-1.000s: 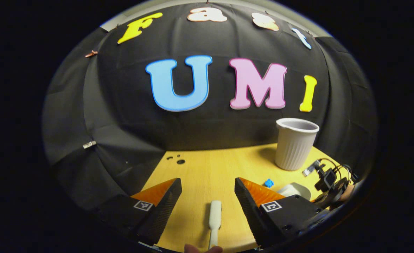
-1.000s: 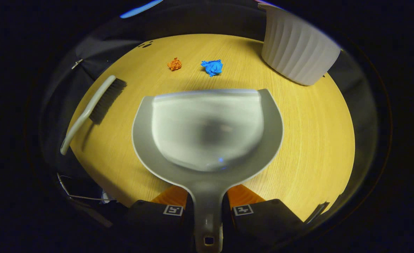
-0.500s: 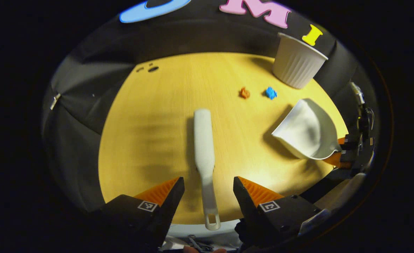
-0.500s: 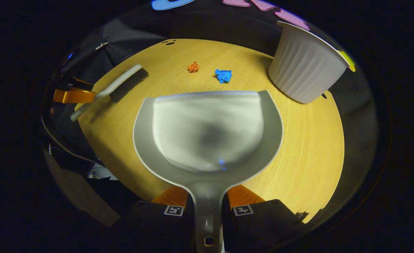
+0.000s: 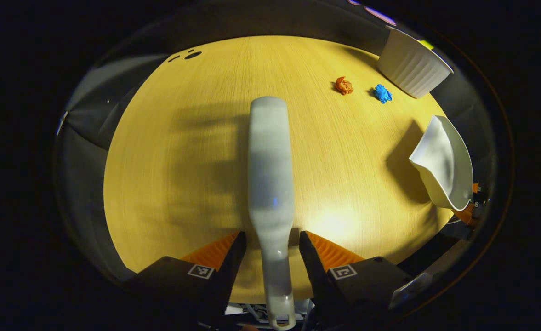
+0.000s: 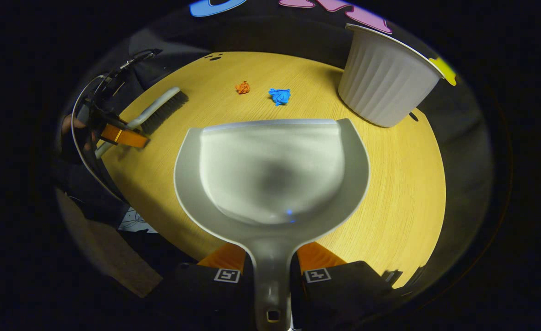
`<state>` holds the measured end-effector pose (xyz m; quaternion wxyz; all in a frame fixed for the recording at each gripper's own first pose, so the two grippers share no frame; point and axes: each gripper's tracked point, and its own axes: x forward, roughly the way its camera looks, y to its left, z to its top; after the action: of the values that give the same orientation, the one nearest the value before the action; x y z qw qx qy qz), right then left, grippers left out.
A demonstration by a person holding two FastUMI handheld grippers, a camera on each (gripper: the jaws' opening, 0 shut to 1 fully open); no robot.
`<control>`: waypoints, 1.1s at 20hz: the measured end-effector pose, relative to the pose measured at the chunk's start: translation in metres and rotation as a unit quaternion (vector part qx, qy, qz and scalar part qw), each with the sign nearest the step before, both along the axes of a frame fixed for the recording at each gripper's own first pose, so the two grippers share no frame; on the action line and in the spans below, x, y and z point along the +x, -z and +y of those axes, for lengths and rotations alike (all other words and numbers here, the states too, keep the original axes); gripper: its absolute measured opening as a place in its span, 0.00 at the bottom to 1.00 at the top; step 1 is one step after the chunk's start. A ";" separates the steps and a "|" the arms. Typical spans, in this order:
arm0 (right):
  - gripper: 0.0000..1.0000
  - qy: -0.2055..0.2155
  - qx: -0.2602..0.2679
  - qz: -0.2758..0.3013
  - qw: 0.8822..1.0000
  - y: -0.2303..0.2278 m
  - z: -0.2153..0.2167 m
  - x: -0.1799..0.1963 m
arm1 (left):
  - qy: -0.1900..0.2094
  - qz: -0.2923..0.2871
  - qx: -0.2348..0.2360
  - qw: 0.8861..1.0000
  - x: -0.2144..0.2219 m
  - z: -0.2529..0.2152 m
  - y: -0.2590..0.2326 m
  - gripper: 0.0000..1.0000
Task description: Pick up the small broom and dustpan from the desktop, sweep the trash into the dustpan with the broom, and then empty the trash into the garbage bin.
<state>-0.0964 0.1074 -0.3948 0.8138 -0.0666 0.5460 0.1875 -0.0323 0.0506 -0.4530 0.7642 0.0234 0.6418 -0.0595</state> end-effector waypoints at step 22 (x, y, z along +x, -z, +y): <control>0.36 -0.079 -0.051 0.135 0.986 0.000 -0.025 0.037 | 0.217 -0.072 0.106 0.968 0.191 -0.071 0.002 0.23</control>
<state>-0.0597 0.0827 -0.3953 0.7109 -0.1250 0.6528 0.2300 0.1583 -0.0202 -0.4550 0.7701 0.2471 0.5676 -0.1541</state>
